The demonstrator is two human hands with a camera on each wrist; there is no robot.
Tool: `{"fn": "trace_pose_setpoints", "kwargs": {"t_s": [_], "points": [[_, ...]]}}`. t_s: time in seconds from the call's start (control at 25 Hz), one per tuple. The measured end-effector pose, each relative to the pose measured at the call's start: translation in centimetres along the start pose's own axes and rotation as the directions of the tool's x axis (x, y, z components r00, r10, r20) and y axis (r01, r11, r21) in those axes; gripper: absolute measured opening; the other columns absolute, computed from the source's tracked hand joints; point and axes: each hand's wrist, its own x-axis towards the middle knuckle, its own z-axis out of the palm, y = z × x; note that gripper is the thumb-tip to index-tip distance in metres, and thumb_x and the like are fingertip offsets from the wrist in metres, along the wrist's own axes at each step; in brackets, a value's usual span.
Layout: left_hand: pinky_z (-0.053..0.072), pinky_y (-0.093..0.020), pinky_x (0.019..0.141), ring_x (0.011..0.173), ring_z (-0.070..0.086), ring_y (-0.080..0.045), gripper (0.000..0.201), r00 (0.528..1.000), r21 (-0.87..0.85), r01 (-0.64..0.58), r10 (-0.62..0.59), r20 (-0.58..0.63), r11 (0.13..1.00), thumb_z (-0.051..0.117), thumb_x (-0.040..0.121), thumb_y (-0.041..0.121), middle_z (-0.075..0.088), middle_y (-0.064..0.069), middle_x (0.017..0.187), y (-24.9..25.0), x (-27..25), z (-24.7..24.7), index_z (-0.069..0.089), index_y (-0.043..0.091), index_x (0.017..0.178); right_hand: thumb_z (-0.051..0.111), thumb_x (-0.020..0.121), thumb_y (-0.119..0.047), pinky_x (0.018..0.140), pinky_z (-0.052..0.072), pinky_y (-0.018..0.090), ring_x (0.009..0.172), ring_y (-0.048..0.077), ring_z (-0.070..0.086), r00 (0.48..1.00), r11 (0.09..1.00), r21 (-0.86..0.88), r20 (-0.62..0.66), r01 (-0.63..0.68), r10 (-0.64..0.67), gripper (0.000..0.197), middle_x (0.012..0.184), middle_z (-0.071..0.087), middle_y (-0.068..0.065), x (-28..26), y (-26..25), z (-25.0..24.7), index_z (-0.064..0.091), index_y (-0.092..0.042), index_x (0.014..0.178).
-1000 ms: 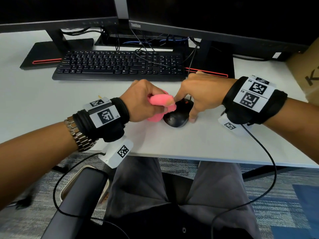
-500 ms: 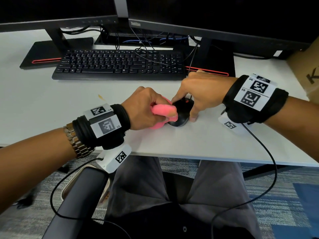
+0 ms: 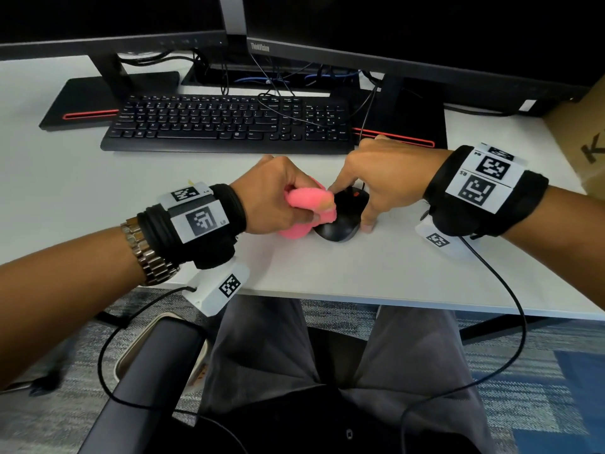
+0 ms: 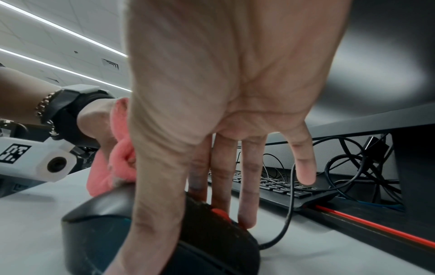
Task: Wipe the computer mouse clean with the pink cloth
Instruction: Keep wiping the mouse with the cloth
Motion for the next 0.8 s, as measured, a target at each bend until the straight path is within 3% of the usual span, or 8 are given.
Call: {"fn": "trace_pose_setpoints", "kwargs": {"t_s": [0.16,0.36,0.44,0.56,0.68,0.8], "points": [[0.057,-0.033,0.072,0.082,0.071,-0.021,0.015,0.998,0.025,-0.029,0.027,0.055,0.999,0.072,0.074,0.024,0.077,0.004,0.086,0.3,-0.5,0.5,0.08,0.027,0.087,0.095,0.059,-0.043,0.076,0.047,0.036,0.066,-0.004,0.045,1.0,1.0,0.019,-0.009,0.013,-0.013,0.07,0.088,0.077,-0.015,0.1,0.0,0.1,0.072,-0.043,0.125],[0.056,-0.034,0.07,0.083,0.07,-0.024,0.02,0.979,0.159,-0.156,0.131,0.159,0.975,0.068,0.074,0.026,0.076,0.004,0.085,0.8,-1.0,0.7,0.078,0.03,0.09,0.096,0.059,-0.043,0.074,0.04,0.033,0.067,-0.005,0.046,1.0,1.0,0.012,-0.007,0.006,-0.005,0.069,0.089,0.077,-0.015,0.1,-0.1,0.1,0.073,-0.042,0.124],[0.057,-0.033,0.073,0.083,0.072,-0.024,0.018,0.99,0.073,-0.096,0.088,0.107,0.993,0.07,0.074,0.028,0.077,0.0,0.085,0.8,-0.8,-0.2,0.079,0.025,0.089,0.095,0.061,-0.043,0.071,0.037,0.032,0.067,-0.005,0.043,1.0,1.0,0.015,0.002,-0.006,0.006,0.068,0.079,0.069,-0.018,0.0,-0.1,0.0,0.072,-0.042,0.126],[0.051,-0.036,0.099,0.1,0.071,-0.007,0.03,0.993,0.077,-0.076,0.083,-0.09,0.994,0.069,0.07,0.04,0.078,0.011,0.096,0.5,0.1,-1.7,0.081,0.024,0.093,0.094,0.064,-0.042,0.074,0.045,0.035,0.071,0.006,0.044,1.0,1.0,0.017,-0.001,-0.014,0.014,0.069,0.074,0.058,-0.019,0.0,0.0,-0.1,0.071,-0.037,0.128],[0.052,-0.027,0.093,0.093,0.07,-0.004,0.025,0.988,0.068,-0.07,0.079,-0.136,0.995,0.073,0.074,0.028,0.076,0.014,0.102,0.2,1.6,-2.3,0.08,0.024,0.098,0.093,0.066,-0.041,0.08,0.046,0.035,0.085,0.014,0.045,1.0,1.0,0.002,0.012,-0.006,0.006,0.072,0.087,0.067,-0.013,-0.1,0.0,0.0,0.069,-0.034,0.133],[0.047,-0.013,0.082,0.082,0.069,-0.009,0.024,0.992,0.118,-0.056,0.069,-0.103,0.991,0.07,0.075,0.034,0.077,0.009,0.092,0.3,2.8,-1.8,0.079,0.024,0.094,0.093,0.068,-0.04,0.081,0.034,0.033,0.076,0.01,0.039,1.0,1.0,0.027,-0.003,-0.013,0.014,0.07,0.068,0.046,-0.025,-0.2,0.5,0.1,0.069,-0.034,0.133]]}}
